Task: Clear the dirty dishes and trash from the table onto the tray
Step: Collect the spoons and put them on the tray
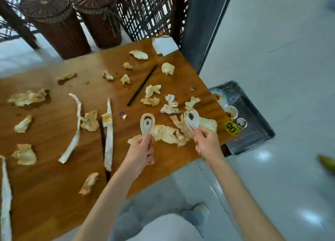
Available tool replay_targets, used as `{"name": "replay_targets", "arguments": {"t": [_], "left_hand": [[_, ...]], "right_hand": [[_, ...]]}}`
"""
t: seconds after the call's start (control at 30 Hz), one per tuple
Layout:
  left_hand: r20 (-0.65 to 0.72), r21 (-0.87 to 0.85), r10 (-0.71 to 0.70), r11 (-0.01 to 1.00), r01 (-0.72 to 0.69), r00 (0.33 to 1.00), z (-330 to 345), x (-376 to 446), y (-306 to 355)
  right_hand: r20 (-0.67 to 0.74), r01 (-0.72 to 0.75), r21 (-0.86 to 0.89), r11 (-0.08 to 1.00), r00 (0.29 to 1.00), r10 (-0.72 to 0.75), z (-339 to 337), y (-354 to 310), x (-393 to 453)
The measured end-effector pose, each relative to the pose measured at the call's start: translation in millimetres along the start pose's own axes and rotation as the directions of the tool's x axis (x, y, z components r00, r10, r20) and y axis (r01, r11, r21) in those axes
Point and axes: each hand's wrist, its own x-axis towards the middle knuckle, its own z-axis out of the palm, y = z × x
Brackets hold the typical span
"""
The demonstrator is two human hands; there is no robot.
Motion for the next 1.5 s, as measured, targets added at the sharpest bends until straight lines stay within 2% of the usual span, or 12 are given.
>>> {"name": "replay_targets", "arguments": {"t": [0.27, 0.43, 0.6, 0.77, 1.0, 1.1, 1.23, 1.37, 1.5], "left_hand": [[0.101, -0.026, 0.019, 1.0, -0.017, 0.995, 186, 7, -47], [0.111, 0.022, -0.018, 1.0, 0.016, 0.994, 261, 18, -62], [0.114, 0.036, -0.039, 0.999, 0.035, 0.993, 328, 49, -53], [0.109, 0.042, -0.057, 0.998, 0.053, 0.992, 389, 94, -39], [0.084, 0.04, -0.095, 0.995, 0.092, 0.992, 444, 160, -13], [0.026, -0.011, -0.1, 0.995, 0.1, 0.995, 462, 184, -5], [-0.053, -0.073, -0.097, 0.993, 0.093, 0.994, 485, 213, -6], [-0.178, -0.18, -0.151, 0.977, 0.119, 0.972, 509, 247, -18], [-0.26, -0.284, -0.157, 0.955, 0.08, 0.953, 527, 285, -42]], "right_hand": [[-0.057, 0.006, -0.025, 1.0, 0.998, -0.008, -182, 49, 40], [-0.127, -0.072, 0.0, 0.997, 0.989, 0.071, -253, 60, 77], [-0.152, -0.089, 0.002, 0.996, 0.984, 0.088, -305, 59, 128], [-0.147, -0.169, 0.007, 0.986, 0.975, 0.168, -345, 56, 189], [-0.067, -0.282, -0.037, 0.959, 0.958, 0.279, -378, 44, 267], [-0.001, -0.288, -0.033, 0.957, 0.958, 0.288, -383, 44, 299], [0.053, -0.29, -0.139, 0.947, 0.953, 0.3, -386, 55, 347], [0.135, -0.372, -0.159, 0.914, 0.909, 0.394, -388, 79, 396], [0.248, -0.379, -0.236, 0.895, 0.867, 0.432, -383, 121, 442]]}}
